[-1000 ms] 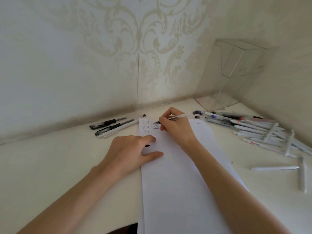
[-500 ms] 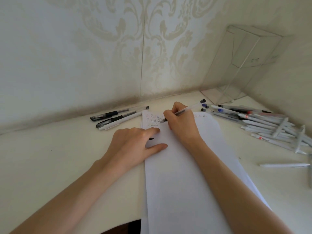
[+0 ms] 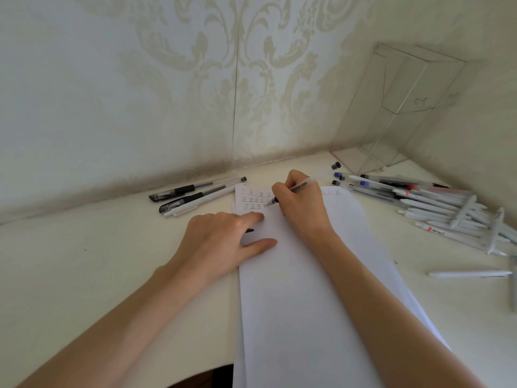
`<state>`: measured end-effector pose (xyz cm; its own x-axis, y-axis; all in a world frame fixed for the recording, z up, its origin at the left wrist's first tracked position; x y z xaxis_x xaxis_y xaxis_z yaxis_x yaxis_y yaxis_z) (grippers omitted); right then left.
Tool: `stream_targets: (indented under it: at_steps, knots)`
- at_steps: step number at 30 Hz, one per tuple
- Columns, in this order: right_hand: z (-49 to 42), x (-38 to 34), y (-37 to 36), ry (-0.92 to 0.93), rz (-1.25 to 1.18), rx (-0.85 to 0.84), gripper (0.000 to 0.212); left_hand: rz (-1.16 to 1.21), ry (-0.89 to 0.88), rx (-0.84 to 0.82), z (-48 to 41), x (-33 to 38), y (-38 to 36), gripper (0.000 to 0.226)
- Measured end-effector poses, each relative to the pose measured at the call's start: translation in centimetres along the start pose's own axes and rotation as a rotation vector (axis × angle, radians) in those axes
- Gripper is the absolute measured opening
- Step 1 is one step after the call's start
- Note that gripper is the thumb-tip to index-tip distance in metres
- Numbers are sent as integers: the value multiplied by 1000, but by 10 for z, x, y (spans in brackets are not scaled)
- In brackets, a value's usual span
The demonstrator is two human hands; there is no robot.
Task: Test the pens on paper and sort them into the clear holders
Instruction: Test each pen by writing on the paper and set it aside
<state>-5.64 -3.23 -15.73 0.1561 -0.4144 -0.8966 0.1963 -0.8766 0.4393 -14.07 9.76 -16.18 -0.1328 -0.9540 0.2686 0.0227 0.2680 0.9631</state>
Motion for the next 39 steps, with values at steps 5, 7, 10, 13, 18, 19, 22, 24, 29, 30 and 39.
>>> stream_targets:
  at_steps: [5, 7, 10, 13, 18, 19, 22, 24, 29, 30, 39]
  knots:
    - [1, -2, 0, 17, -18, -25, 23, 9, -6, 1, 1, 0, 0, 54]
    - [1, -2, -1, 14, -22, -28, 24, 14, -1, -1, 0, 0, 0, 54]
    - [1, -1, 0, 2, -38, -26, 25, 27, 0, 5, 1, 0, 1, 54]
    - [1, -1, -1, 4, -29, -26, 28, 26, 0, 9, 1, 0, 0, 55]
    - [2, -2, 1, 4, -25, 19, 31, 64, -38, 65, 3, 1, 2, 47]
    - [3, -1, 2, 10, -44, 17, 29, 140, -41, 87, 3, -1, 1, 41]
    - [6, -2, 5, 52, -224, 3, 21, 470, -58, 121, -1, -11, -4, 22]
    - [7, -5, 7, 79, -439, -91, 21, 507, -88, 165, -5, -16, -6, 19]
    - [13, -16, 3, 144, -607, -279, 31, 437, -124, 254, -8, -18, -3, 13]
    - [14, -17, 2, 150, -586, -267, 34, 434, -122, 270, -8, -19, -1, 13]
    - [17, -21, 1, 129, -504, -189, 37, 403, -167, 286, -7, -19, 3, 27]
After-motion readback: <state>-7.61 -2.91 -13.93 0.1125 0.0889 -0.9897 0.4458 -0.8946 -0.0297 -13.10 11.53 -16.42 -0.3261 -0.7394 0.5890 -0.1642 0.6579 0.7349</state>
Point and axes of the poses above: each hand's wrist, its own z-axis away from the middle knuckle, its own y-axis out of the back of the hand, x = y × z, the point moved 3 cm from there along -z, towards the middle knuckle, and after that the axes turned 9 degrees about -x, right-handed, at the moved point
